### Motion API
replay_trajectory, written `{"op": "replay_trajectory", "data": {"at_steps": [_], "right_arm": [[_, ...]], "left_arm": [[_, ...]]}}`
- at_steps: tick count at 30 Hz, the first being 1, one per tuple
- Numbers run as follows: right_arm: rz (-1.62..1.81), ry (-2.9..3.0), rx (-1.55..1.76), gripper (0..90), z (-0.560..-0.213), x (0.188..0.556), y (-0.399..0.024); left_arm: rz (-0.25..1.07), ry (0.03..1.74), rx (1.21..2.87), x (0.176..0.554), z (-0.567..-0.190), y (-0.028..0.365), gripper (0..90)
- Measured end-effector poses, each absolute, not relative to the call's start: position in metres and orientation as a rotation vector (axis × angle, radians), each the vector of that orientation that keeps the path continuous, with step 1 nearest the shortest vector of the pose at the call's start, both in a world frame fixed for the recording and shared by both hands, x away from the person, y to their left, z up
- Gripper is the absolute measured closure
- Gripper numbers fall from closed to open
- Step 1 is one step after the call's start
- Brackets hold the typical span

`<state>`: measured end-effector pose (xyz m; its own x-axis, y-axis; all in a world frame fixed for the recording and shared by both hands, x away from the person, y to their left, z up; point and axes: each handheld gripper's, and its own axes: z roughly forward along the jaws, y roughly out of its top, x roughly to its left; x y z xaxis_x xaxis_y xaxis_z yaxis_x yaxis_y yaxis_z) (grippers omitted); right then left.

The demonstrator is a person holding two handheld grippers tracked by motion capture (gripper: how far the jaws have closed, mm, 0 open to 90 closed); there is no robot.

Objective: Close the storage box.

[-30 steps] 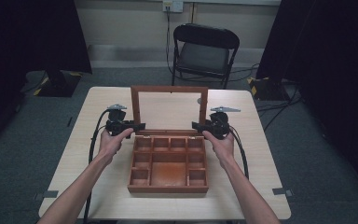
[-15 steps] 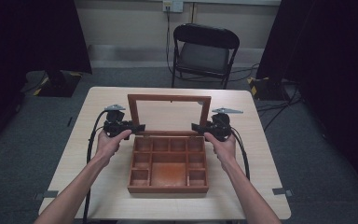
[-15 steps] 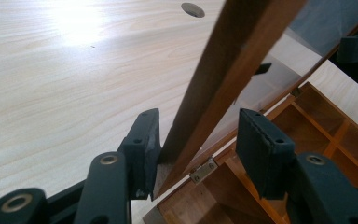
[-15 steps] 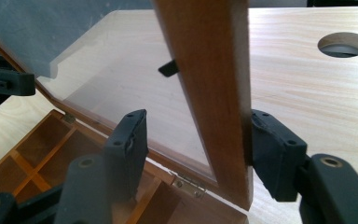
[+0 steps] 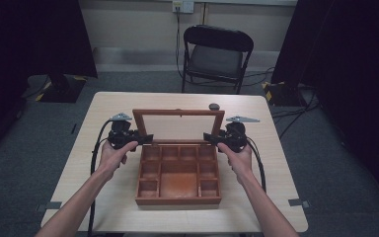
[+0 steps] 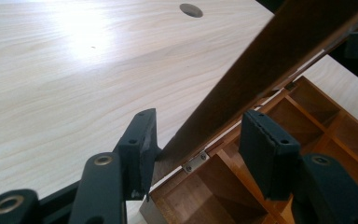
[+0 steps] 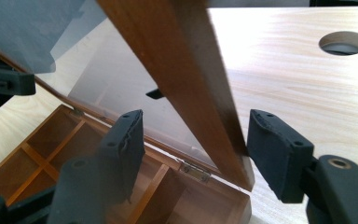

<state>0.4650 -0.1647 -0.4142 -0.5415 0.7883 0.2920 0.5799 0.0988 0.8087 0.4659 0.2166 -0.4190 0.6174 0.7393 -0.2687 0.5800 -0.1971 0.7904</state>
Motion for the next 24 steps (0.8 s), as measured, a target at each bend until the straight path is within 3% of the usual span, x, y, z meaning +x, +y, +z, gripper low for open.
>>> {"op": "replay_trajectory", "data": {"at_steps": [12, 18, 24], "right_arm": [[1.415, 2.184, 1.349, 35.6, -0.411, 0.456, -0.167], [1.374, 2.213, 1.343, 32.5, -0.41, 0.449, -0.167], [1.372, 2.206, 1.351, 32.4, -0.409, 0.444, -0.167]], "left_arm": [[0.237, 1.025, 1.881, 0.448, -0.406, 0.219, 45.6], [0.251, 1.019, 1.907, 0.441, -0.403, 0.221, 37.7], [0.248, 1.009, 1.912, 0.437, -0.405, 0.222, 38.7]]}}
